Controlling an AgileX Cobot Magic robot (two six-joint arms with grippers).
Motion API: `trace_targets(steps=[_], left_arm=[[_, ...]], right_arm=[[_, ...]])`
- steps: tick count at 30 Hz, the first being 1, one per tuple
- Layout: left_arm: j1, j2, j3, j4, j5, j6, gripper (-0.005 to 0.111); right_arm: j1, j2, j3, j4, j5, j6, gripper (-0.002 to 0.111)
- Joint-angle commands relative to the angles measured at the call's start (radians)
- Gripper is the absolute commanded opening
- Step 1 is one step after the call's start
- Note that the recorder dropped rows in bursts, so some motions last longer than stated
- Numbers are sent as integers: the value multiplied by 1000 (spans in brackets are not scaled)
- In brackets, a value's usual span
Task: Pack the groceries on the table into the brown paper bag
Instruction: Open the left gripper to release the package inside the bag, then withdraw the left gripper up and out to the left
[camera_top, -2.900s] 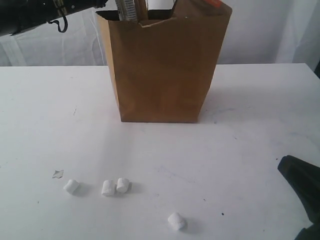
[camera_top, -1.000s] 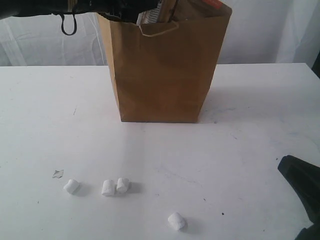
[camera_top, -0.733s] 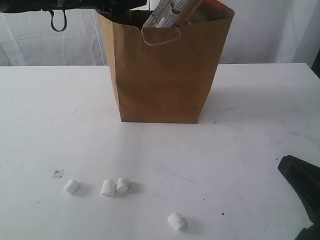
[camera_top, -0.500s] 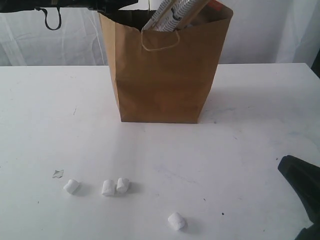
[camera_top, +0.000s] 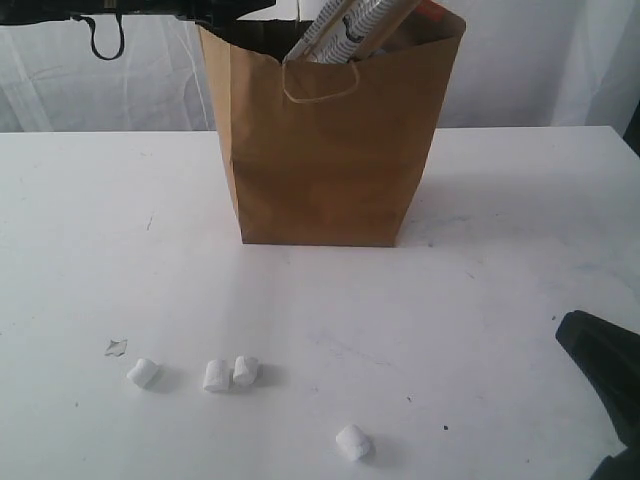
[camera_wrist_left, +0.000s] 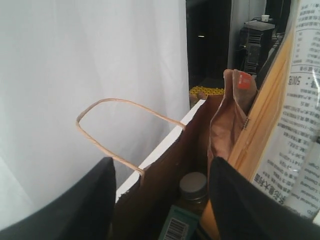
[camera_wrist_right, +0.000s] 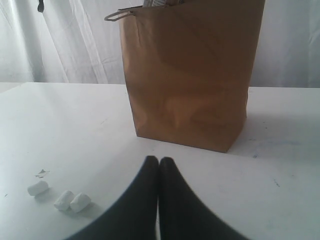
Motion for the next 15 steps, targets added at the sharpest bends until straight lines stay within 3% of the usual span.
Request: trace_targets(steps=[1,7,9,12,15], left_arm=[[1,-15,-2,-1,-4,-16,59],[41,-44,-2,-1,-26,-26,59],[70,-74,-2,-1,-41,-40,59],[138,-117,-2,-1,-198,-135,57],[188,-178,69,-1,-198,-229,50]], right_arm=[[-5,-7,6,0,-4,2,0],[-5,-7,6,0,-4,2,0],[-5,-7,6,0,-4,2,0],[-5,-7,6,0,-4,2,0],[-5,-7,6,0,-4,2,0]])
